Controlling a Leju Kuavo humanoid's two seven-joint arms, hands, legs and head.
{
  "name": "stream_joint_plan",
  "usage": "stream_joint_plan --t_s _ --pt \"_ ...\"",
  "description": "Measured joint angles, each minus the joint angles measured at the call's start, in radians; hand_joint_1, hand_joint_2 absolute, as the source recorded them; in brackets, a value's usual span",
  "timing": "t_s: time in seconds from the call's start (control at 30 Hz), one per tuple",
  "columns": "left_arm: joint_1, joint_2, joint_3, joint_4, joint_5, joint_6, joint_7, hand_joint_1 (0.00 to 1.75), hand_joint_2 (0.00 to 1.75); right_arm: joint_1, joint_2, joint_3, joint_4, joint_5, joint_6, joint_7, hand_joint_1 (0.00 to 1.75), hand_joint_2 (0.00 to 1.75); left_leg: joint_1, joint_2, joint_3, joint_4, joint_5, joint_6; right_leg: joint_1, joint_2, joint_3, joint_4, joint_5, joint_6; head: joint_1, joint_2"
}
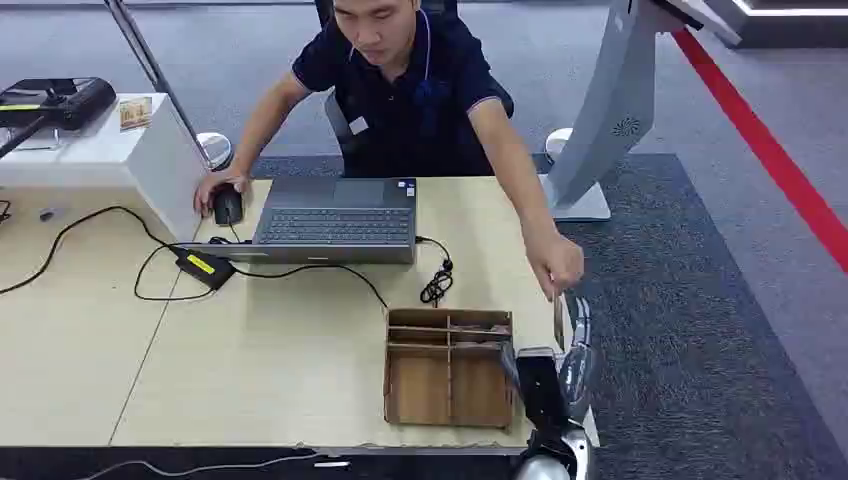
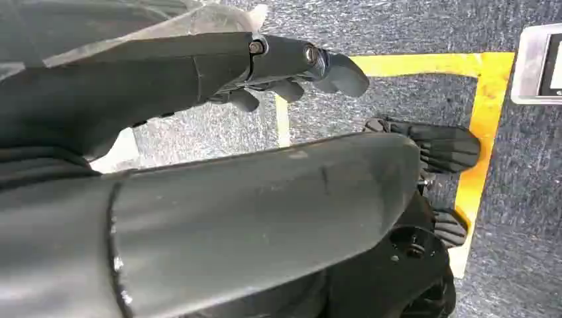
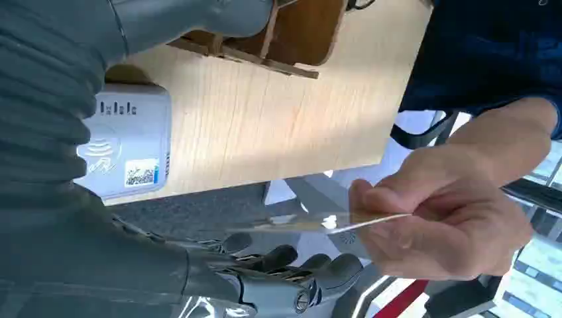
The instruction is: Pass the card to the sensor for recognition and then transmit it.
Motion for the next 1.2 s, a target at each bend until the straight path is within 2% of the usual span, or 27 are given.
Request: stream_joint_plan --t_s 0.57,0.83,1.2 --pt "0.0 0.002 -0.004 -0.002 -0.006 -0.01 0.0 0.0 0.0 -0.016 0.013 0.031 -0.015 0.003 0.0 -0.004 0.0 1.75 0.0 0.0 0.0 0.0 0.0 0.0 0.0 0.0 0.0 0.0 0.0 0.0 0.0 0.0" --pt "0.0 0.007 -0.005 -0.002 -0.01 -0.017 0.0 0.0 0.0 -0.018 0.005 0.03 -0.078 0.026 0.0 0.024 0.0 1.75 0.0 0.0 0.0 0.0 0.0 0.0 0.0 0.0 0.0 0.0 0.0 0.0 0.0 0.0" --pt "0.0 0.009 -0.005 -0.003 -0.01 -0.018 -0.002 0.0 0.0 -0.018 -0.003 0.03 -0.116 0.031 0.0 0.025 0.0 1.75 0.0 0.0 0.0 0.0 0.0 0.0 0.0 0.0 0.0 0.0 0.0 0.0 0.0 0.0"
